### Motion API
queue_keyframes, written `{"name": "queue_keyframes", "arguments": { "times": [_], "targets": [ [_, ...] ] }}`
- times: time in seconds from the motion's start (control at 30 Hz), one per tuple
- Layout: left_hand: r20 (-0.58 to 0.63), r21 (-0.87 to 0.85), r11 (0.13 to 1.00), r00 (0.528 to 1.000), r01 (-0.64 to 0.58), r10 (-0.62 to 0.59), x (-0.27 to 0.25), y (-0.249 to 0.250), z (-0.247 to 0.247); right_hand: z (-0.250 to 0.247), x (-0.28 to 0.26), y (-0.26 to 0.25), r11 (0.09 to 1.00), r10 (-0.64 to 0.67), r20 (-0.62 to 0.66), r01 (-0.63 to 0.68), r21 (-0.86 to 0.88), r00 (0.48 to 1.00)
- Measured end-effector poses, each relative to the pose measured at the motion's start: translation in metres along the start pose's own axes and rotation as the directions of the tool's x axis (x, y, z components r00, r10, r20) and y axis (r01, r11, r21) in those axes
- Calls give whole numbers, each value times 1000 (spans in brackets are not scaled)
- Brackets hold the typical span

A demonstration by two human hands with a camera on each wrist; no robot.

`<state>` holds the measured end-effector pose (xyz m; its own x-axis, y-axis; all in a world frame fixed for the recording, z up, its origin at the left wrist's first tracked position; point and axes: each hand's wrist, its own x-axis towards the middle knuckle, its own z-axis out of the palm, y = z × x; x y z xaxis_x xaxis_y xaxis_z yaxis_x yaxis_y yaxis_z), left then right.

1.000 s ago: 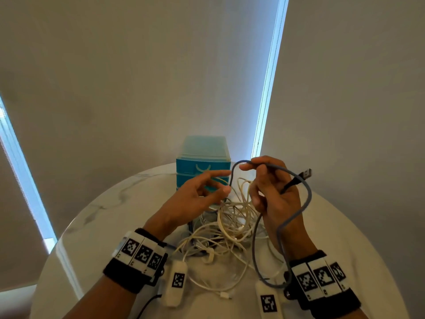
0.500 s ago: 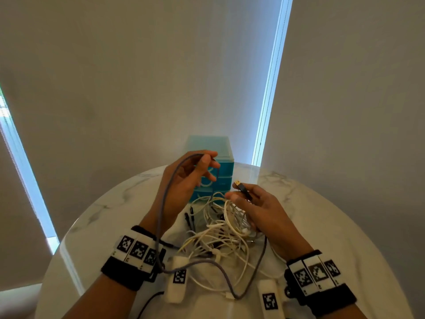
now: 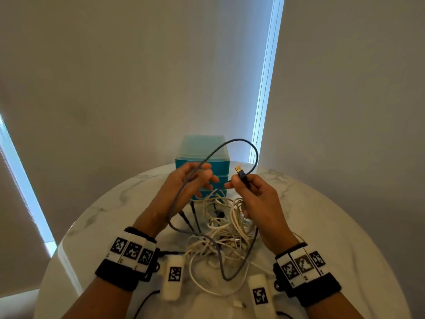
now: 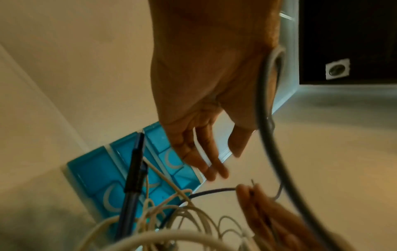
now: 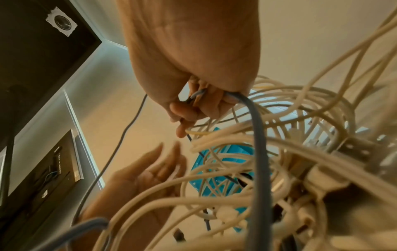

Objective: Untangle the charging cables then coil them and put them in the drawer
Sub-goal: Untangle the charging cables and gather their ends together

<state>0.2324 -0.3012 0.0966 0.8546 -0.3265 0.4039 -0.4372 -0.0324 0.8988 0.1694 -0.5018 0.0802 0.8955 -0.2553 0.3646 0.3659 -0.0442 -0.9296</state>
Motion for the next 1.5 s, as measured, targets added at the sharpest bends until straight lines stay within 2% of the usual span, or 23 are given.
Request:
{"name": "queue_keyframes", "arguments": {
  "times": [0.07, 0.13, 0.23, 0.33, 0.4, 0.53, 0.63, 0.73, 0.83, 0.93, 1.0, 1.07, 1.13, 1.23, 1.3, 1.4, 1.5],
  "targets": [
    [120, 85, 993, 988, 84, -94, 6, -19, 1, 0, 0, -2, 1000, -23, -8, 24, 6, 1000],
    [185, 201, 976, 975, 80, -118, 11, -31, -2, -2, 3, -1, 997, -34, -44, 37, 62, 998],
    [212, 353, 935, 969, 43, -124, 13, -39, -10, -3, 4, -3, 993, -38, -47, 42, 109, 998],
    [231, 415, 909, 961, 44, -152, 10, -43, -13, -6, 5, -11, 977, -100, -46, 107, 184, 994],
    [217, 396, 918, 969, 27, -122, 10, -45, -13, -8, 7, -14, 979, -102, -12, 103, 177, 995],
    [211, 374, 921, 977, -106, 27, 10, -38, -2, -2, 3, -13, 993, -69, 65, 63, 95, 996],
    [144, 372, 916, 984, -152, 104, 8, -34, 3, -1, 3, -17, 991, -86, 94, 76, 108, 992],
    [5, 382, 914, 989, -137, 146, 9, -37, 1, -1, 7, -2, 996, -39, 105, 47, -80, 994],
    [-144, 240, 967, 982, -87, 124, 10, -36, -1, -4, 10, 16, 937, 82, 137, -30, -349, 987],
    [-325, 65, 994, 939, -92, 109, 10, -29, -8, -5, 7, 12, 923, 170, 267, -58, -381, 949],
    [-359, 4, 996, 929, -93, 89, 10, -24, -14, -2, 5, 11, 915, 141, 296, -9, -404, 945],
    [-329, -11, 996, 941, -92, 83, 10, -19, -16, 1, 5, 12, 922, 56, 228, 37, -387, 972],
    [-251, -36, 994, 964, -103, 91, 6, -9, -8, 2, 6, 11, 955, -15, 80, 38, -293, 997],
    [-129, -44, 985, 979, -166, 159, -3, 5, 6, 2, 4, 3, 991, -80, -106, 68, -116, 991],
    [-94, -63, 980, 979, -188, 182, -7, 13, 8, 4, 2, 2, 985, -133, -82, 123, -119, 988],
    [-42, -111, 979, 985, -171, 167, -10, 20, 8, 9, 2, 6, 982, -120, 51, 126, -141, 992],
    [20, -122, 985, 992, -125, 128, -12, 21, 8, 7, 7, 12, 962, -132, 7, 130, -241, 991]
  ]
}}
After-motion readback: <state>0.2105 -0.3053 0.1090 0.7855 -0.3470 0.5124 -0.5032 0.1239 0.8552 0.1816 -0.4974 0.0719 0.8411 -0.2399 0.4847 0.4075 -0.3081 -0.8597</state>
